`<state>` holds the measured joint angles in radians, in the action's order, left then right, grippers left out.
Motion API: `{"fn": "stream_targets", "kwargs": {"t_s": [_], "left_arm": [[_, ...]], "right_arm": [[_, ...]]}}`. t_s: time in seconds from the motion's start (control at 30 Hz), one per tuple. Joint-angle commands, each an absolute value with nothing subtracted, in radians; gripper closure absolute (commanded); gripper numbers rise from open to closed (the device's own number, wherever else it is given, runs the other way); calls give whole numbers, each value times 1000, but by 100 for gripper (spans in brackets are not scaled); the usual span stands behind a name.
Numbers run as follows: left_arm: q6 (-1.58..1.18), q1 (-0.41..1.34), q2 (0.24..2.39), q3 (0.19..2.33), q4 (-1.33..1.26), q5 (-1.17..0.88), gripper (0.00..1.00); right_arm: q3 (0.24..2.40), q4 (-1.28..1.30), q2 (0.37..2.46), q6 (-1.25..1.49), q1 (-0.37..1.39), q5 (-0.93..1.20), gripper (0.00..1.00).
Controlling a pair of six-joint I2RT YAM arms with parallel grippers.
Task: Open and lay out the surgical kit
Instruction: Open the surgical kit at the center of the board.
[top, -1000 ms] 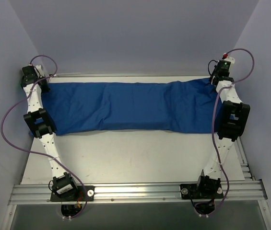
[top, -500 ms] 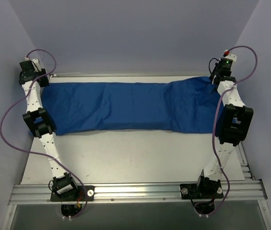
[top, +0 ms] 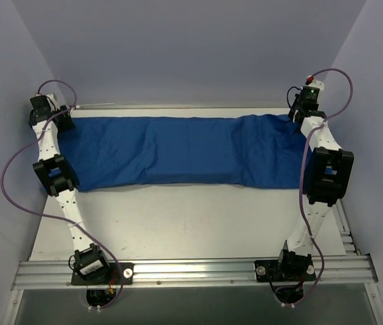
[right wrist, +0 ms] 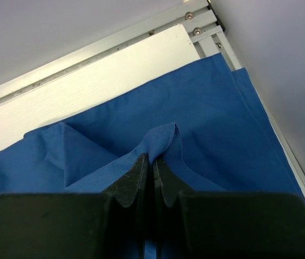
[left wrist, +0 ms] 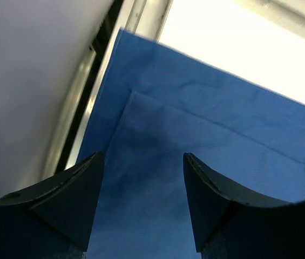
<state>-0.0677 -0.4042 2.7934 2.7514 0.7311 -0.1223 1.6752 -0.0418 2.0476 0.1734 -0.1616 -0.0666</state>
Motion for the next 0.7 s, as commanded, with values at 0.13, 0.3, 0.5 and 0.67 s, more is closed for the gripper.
{"fn": "stream_targets", "kwargs": {"t_s": [0.13, 0.3, 0.5, 0.67], "left_arm": [[-153, -488, 2847, 2790, 749, -150, 30], [-156, -480, 2853, 2792, 742, -130, 23], [-181, -486, 2870, 2781, 746, -184, 43], [-164, -479, 2844, 2761, 718, -195, 75]], "right_arm": [[1663, -61, 1964, 156, -137, -75, 100], [1634, -78, 1942, 150, -129, -78, 100], [1632, -78, 1936, 149, -129, -83, 100], [1640, -78, 1948, 155, -129, -86, 100]]}}
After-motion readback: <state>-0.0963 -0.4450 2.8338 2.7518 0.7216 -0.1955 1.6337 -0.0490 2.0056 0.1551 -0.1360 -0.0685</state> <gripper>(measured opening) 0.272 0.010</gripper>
